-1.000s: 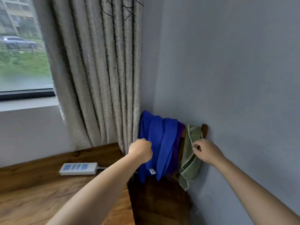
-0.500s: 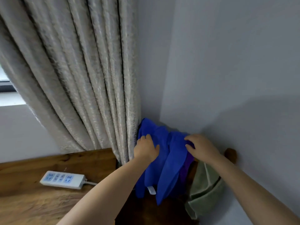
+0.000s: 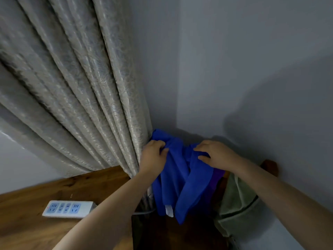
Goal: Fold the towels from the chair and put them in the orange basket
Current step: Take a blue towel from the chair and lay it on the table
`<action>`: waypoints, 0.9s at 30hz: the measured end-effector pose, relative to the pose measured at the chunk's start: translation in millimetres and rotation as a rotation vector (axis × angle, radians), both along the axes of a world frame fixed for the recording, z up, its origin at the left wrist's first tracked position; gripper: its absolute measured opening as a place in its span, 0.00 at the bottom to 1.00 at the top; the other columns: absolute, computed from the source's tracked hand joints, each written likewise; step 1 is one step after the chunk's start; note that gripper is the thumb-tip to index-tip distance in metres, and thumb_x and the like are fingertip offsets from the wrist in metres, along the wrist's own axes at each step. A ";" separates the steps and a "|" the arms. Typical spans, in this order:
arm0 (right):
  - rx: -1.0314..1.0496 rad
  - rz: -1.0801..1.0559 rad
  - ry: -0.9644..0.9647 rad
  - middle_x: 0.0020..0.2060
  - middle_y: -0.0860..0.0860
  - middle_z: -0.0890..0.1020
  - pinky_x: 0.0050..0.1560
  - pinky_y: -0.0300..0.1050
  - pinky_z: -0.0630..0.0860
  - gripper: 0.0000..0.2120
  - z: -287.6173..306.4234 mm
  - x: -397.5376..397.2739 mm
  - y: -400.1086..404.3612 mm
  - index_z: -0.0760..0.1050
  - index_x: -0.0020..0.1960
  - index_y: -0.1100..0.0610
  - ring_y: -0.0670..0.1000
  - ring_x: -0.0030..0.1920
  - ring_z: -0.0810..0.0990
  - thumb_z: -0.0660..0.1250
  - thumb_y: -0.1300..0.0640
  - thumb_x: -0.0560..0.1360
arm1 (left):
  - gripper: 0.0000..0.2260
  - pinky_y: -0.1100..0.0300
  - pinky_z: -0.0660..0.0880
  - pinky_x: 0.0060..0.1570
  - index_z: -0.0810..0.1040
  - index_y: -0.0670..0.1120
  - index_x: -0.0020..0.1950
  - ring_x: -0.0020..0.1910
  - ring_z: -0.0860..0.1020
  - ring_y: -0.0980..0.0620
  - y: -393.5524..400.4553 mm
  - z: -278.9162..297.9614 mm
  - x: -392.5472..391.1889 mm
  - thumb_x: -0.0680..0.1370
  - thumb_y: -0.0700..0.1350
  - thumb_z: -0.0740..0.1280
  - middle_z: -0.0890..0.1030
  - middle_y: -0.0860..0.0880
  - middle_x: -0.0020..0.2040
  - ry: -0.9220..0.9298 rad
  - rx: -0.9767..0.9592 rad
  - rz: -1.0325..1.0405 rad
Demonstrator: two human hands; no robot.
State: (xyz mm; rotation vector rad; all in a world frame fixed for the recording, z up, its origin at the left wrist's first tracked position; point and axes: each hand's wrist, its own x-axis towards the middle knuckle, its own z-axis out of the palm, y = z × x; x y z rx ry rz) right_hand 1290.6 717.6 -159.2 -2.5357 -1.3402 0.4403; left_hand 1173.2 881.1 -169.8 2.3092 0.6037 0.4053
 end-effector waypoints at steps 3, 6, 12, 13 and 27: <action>-0.036 0.013 -0.014 0.64 0.54 0.73 0.65 0.42 0.66 0.19 1.1 0.8 3.3 0.67 0.69 0.55 0.52 0.63 0.72 0.59 0.56 0.79 | 0.04 0.73 0.66 0.35 0.72 0.44 0.45 0.39 0.71 0.56 6.8 16.9 -15.1 0.79 0.40 0.61 0.71 0.54 0.38 -0.094 -0.122 -0.047; -0.024 0.004 0.010 0.63 0.54 0.74 0.65 0.42 0.67 0.19 1.0 2.5 1.8 0.68 0.69 0.56 0.52 0.62 0.73 0.60 0.57 0.79 | 0.08 0.77 0.68 0.36 0.72 0.48 0.41 0.37 0.71 0.62 16.8 41.0 -35.2 0.79 0.38 0.62 0.72 0.57 0.37 -0.187 -0.068 -0.060; -0.066 0.025 -0.004 0.63 0.55 0.75 0.64 0.45 0.69 0.17 2.0 -4.6 8.7 0.70 0.67 0.56 0.53 0.62 0.73 0.60 0.58 0.78 | 0.06 0.70 0.65 0.36 0.70 0.48 0.41 0.35 0.69 0.59 17.3 61.0 -67.4 0.79 0.42 0.61 0.71 0.54 0.34 -0.200 0.131 -0.161; -0.062 0.016 0.001 0.64 0.55 0.74 0.64 0.45 0.69 0.18 2.7 -6.6 8.0 0.70 0.67 0.56 0.53 0.62 0.73 0.60 0.58 0.78 | 0.08 0.70 0.65 0.35 0.69 0.49 0.40 0.33 0.68 0.60 13.3 60.2 -71.1 0.79 0.40 0.61 0.70 0.56 0.34 -0.198 0.108 -0.143; 0.212 0.013 -0.511 0.33 0.60 0.79 0.29 0.42 0.68 0.09 21.6 -17.0 -2.0 0.83 0.40 0.61 0.58 0.36 0.80 0.64 0.69 0.68 | 0.12 0.67 0.65 0.31 0.68 0.50 0.37 0.33 0.69 0.55 -0.9 63.8 -85.9 0.80 0.40 0.60 0.72 0.50 0.33 -0.172 -0.307 0.077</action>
